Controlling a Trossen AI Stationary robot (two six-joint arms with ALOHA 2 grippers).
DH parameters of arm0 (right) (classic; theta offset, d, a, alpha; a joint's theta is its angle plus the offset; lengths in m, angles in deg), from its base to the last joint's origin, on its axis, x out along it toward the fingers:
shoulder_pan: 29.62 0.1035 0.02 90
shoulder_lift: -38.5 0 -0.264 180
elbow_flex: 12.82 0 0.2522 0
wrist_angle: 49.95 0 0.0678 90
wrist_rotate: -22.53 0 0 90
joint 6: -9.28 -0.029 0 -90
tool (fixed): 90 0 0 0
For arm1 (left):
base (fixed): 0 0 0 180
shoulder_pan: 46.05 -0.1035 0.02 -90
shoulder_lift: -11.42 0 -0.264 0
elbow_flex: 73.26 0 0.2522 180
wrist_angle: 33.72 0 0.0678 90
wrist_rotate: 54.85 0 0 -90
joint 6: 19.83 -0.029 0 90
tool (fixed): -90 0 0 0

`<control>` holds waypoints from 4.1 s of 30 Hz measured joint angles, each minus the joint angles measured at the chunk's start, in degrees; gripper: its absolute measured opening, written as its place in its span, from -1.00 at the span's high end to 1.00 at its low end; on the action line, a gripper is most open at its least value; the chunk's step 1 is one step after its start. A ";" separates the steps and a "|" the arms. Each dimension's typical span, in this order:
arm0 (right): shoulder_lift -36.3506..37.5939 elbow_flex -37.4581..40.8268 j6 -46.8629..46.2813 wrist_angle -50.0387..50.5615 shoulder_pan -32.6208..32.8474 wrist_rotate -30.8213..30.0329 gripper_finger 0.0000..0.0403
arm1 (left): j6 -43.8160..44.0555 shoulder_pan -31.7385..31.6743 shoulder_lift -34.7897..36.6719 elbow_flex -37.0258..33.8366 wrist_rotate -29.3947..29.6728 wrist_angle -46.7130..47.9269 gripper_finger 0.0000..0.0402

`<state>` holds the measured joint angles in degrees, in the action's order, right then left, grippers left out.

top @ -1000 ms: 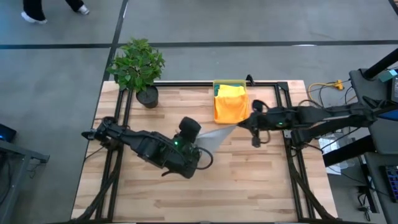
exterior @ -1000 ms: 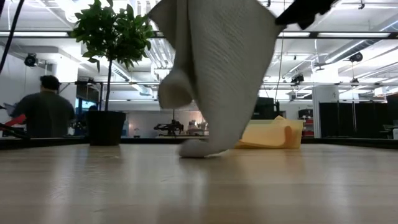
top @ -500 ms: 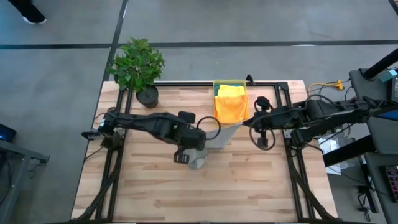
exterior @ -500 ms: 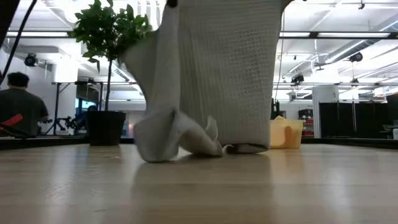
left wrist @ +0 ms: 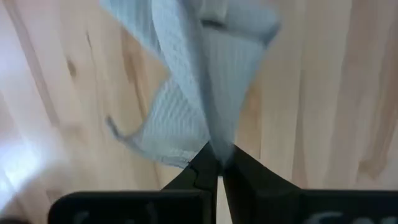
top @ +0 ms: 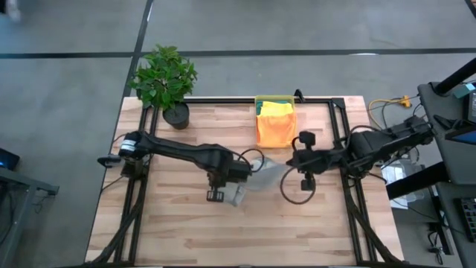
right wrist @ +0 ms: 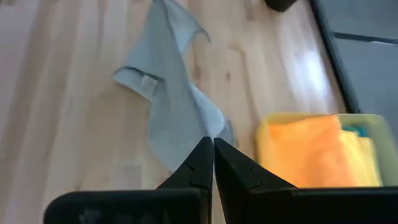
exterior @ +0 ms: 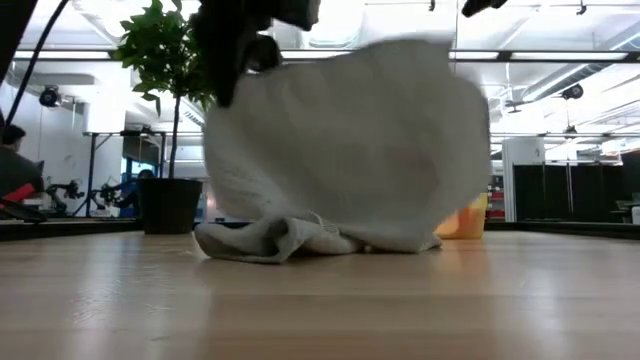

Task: Fold microfiber towels
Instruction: Fold the gray microfiber towel

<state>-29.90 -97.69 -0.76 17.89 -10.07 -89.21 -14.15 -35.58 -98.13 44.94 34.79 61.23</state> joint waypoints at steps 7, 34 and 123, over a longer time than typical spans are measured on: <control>0.26 -2.90 1.28 -0.06 0.20 -9.24 0.96 | -0.56 -0.65 5.44 0.91 14.10 1.15 1.00; -20.71 -0.65 -2.47 -46.90 -11.52 14.38 0.33 | -43.59 5.77 20.02 2.96 27.53 -3.18 1.00; -30.36 2.95 -16.91 -17.25 2.40 31.25 0.96 | -4.39 4.52 0.20 -16.58 -14.36 -22.26 1.00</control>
<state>-60.27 -94.74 -17.68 0.64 -7.67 -57.95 -18.53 -31.06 -97.93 28.36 20.43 38.97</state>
